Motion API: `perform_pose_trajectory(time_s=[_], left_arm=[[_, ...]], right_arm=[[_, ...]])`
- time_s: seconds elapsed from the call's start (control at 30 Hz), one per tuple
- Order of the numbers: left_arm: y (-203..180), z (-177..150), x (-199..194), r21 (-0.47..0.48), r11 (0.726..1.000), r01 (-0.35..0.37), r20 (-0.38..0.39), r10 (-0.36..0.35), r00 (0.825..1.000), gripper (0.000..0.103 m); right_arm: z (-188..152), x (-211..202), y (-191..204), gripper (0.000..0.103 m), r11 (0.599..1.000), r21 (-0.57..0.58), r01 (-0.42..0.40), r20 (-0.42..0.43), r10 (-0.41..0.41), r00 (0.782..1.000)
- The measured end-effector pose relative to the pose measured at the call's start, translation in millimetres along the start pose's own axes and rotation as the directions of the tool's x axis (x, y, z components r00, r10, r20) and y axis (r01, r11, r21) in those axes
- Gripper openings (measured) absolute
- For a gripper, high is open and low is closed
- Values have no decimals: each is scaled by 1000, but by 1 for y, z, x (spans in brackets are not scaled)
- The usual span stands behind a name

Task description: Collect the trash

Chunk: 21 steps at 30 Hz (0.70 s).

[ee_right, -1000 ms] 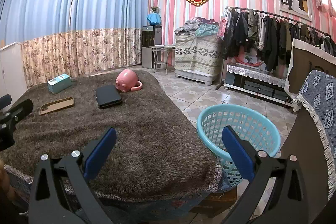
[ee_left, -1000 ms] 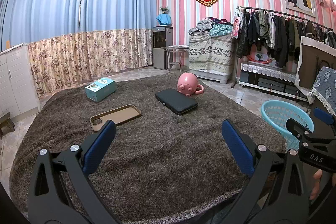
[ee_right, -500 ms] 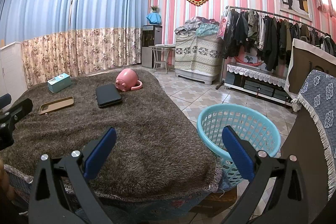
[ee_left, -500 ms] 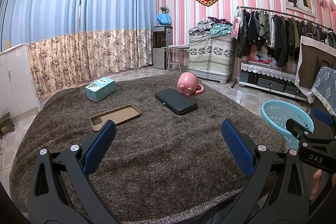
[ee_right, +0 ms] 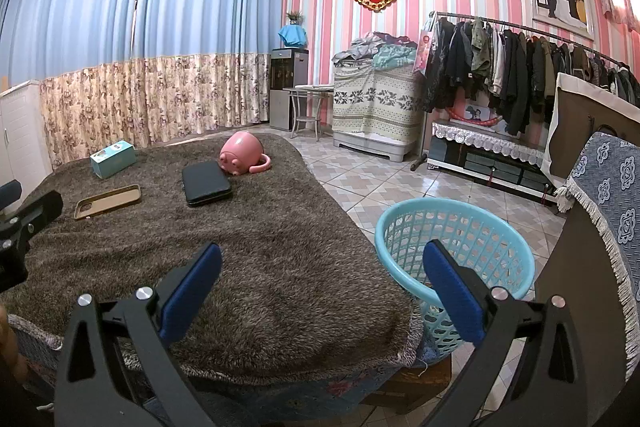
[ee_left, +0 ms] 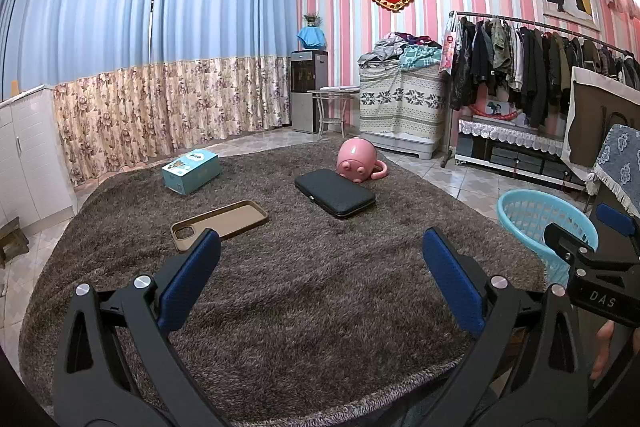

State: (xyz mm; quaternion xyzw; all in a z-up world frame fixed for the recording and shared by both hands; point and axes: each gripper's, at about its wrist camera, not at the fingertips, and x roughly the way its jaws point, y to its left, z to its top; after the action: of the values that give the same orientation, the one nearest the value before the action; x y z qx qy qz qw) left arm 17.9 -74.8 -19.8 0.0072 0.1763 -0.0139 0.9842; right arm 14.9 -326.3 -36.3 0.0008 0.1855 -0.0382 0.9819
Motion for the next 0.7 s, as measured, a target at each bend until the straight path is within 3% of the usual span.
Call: perform_pose_trajectory(time_s=[0.7], left_arm=[[-1,-1,1,-1,1000,0,1,0,1000,98]], right_arm=[[1,0,0,99,1000,-1,0,0,0,1000]])
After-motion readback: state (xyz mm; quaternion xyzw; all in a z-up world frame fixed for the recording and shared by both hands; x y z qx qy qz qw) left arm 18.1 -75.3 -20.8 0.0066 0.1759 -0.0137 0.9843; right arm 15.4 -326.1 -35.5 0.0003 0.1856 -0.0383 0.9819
